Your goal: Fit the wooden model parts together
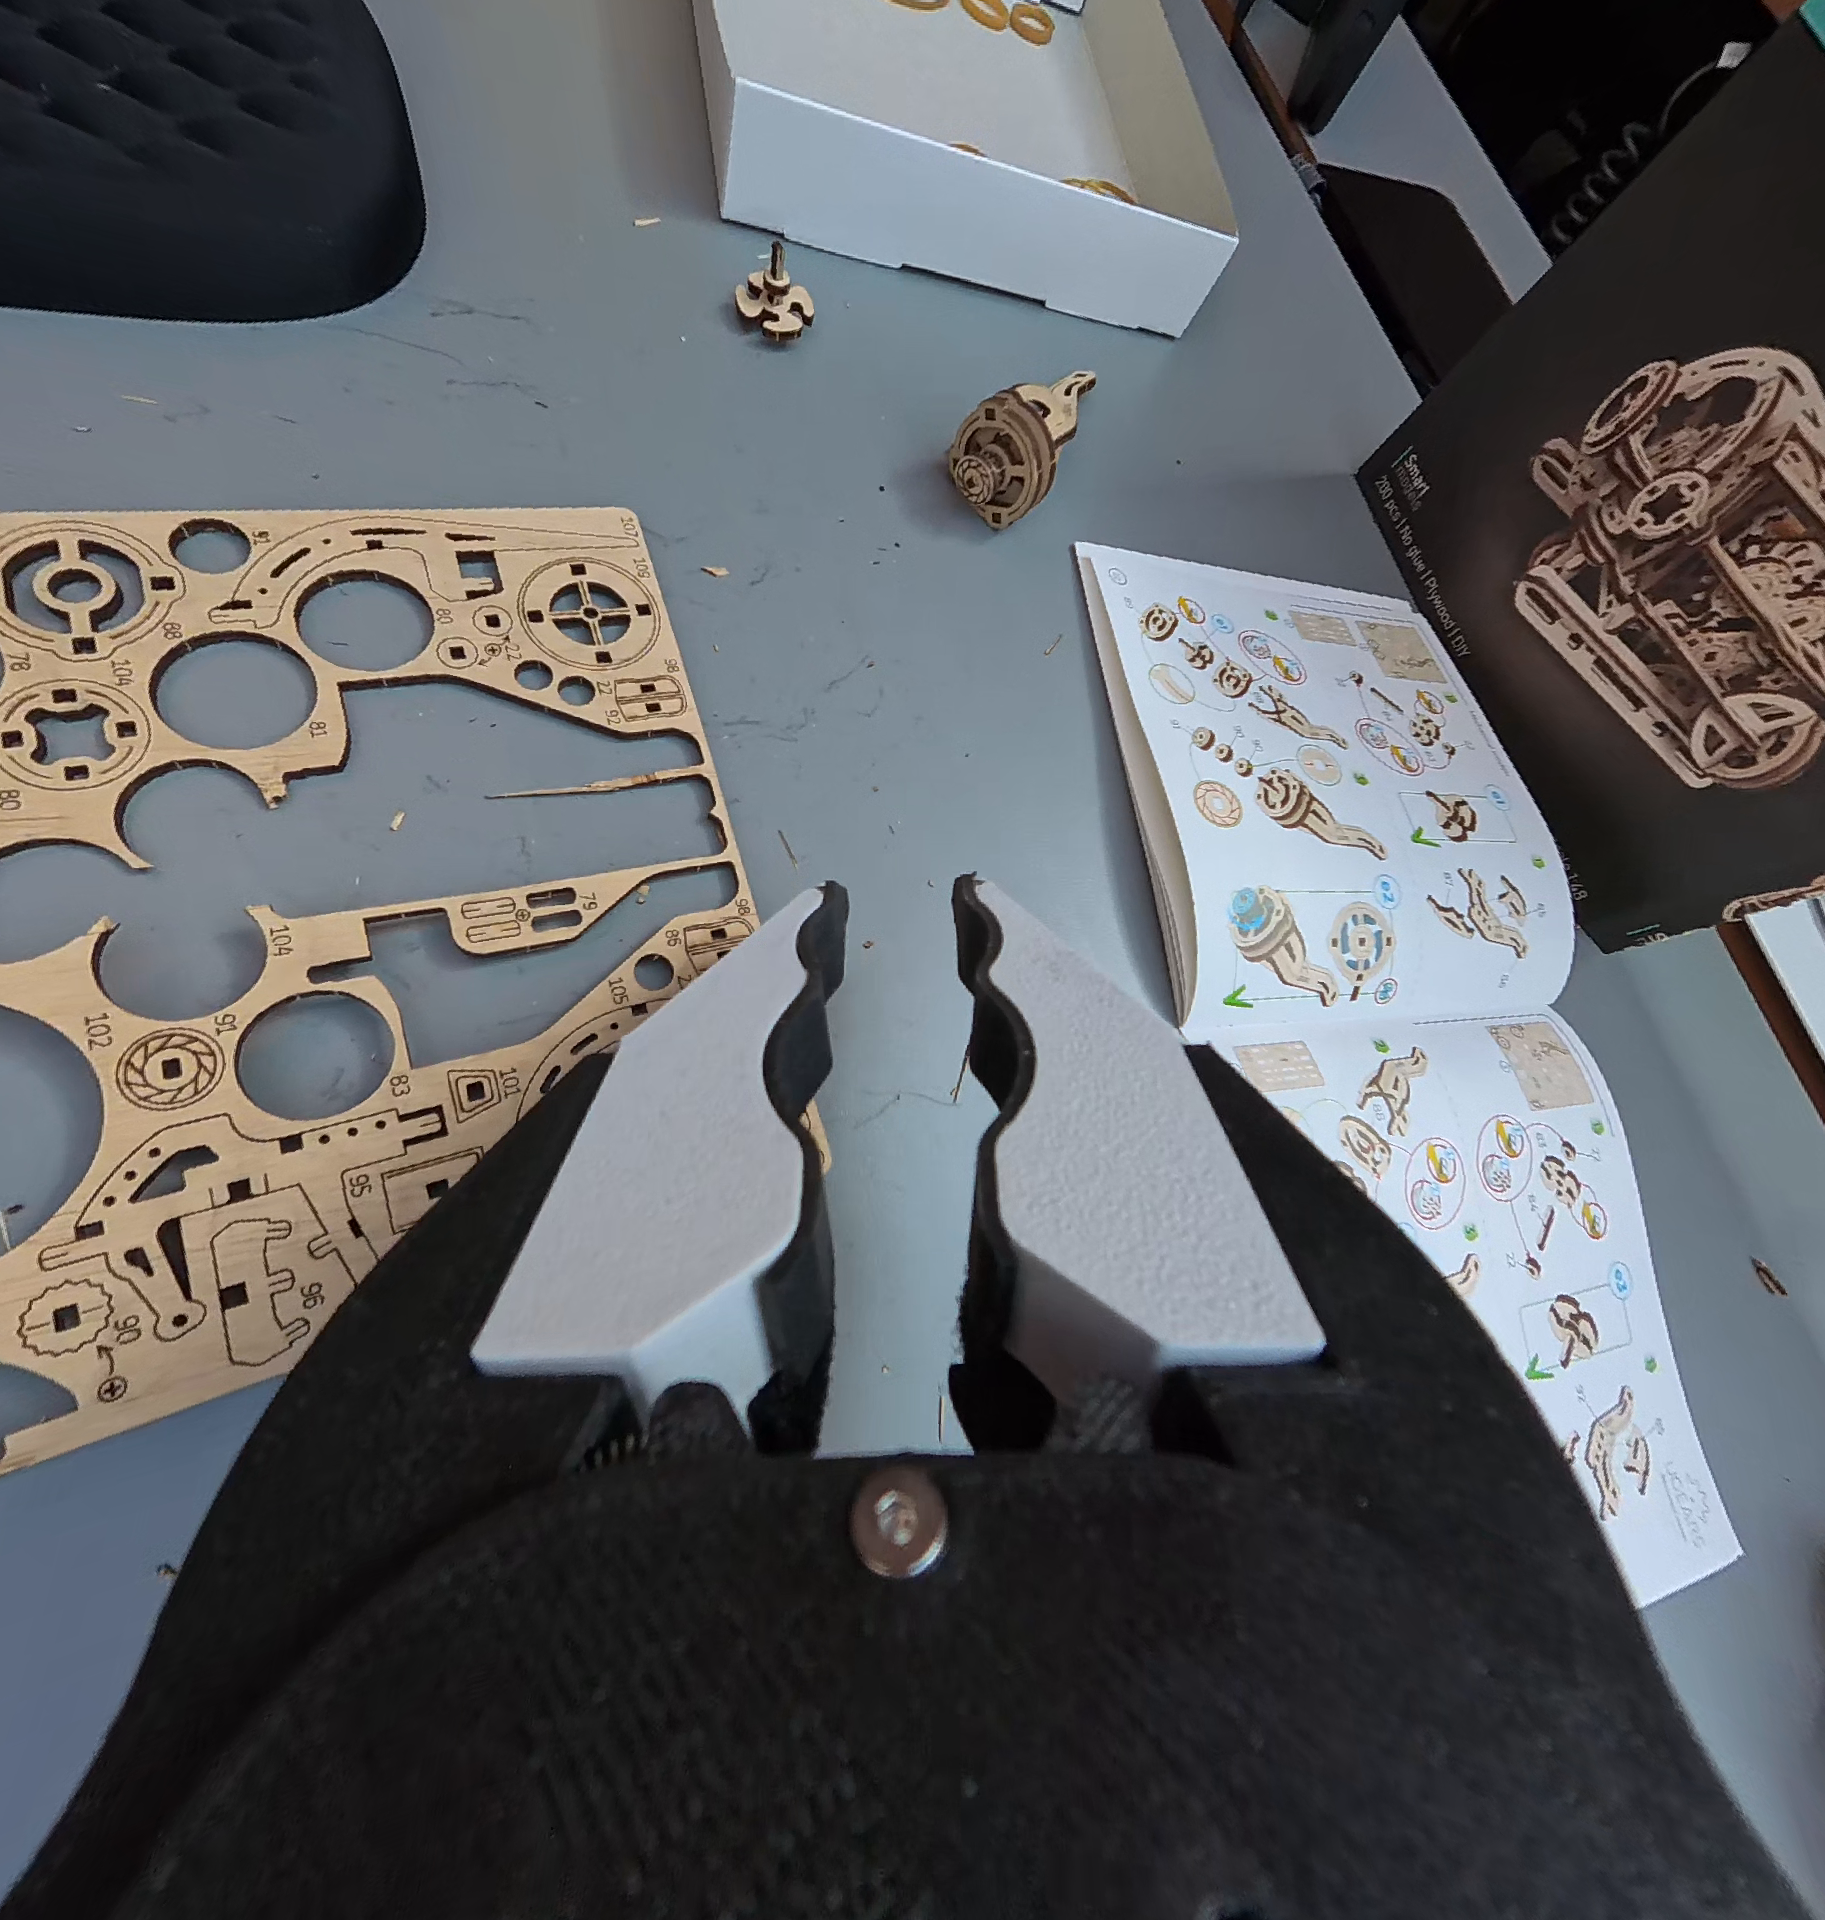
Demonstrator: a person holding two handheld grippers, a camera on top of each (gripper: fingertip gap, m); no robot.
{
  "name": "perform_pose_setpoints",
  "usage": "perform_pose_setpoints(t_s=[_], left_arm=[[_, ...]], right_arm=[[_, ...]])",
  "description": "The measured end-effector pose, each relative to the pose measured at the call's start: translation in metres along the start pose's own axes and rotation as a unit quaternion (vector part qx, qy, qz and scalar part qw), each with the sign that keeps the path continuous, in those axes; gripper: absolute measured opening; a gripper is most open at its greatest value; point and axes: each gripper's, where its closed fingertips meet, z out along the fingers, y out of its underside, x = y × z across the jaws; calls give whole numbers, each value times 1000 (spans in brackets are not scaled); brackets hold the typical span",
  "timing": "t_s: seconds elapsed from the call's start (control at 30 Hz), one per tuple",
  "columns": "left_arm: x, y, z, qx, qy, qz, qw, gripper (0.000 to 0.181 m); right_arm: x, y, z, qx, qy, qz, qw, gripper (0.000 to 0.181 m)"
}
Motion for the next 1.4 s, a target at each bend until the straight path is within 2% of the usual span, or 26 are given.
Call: perform_pose_setpoints(t_s=[0.33,0.57,0.7,0.8,0.97,1.1,1.23,1.4], left_arm=[[1,1,5,-36,-8,22,999,26],[3,3,4,-54,-9,60,997,9],[7,0,-3,-48,-5,71,996,9],[24,-11,-21,-24,1,90,996,9],[94,-47,-64,33,25,165,985,9],[172,-73,-83,55,31,259,964,8],[257,-96,-85,62,65,335,938,8],[382,-121,-83,66,180,393,899,9]], right_arm=[[-2,5,0,-10,-5,-11,1000,20],[2,5,-2,-11,7,-21,1000,21],[30,2,-20,-2,70,-22,997,21],[68,5,-51,22,146,15,989,21],[131,24,-120,114,246,182,945,21],[163,48,-164,164,300,244,907,20],[179,79,-179,140,346,236,897,19],[186,101,-172,112,363,202,903,19]])
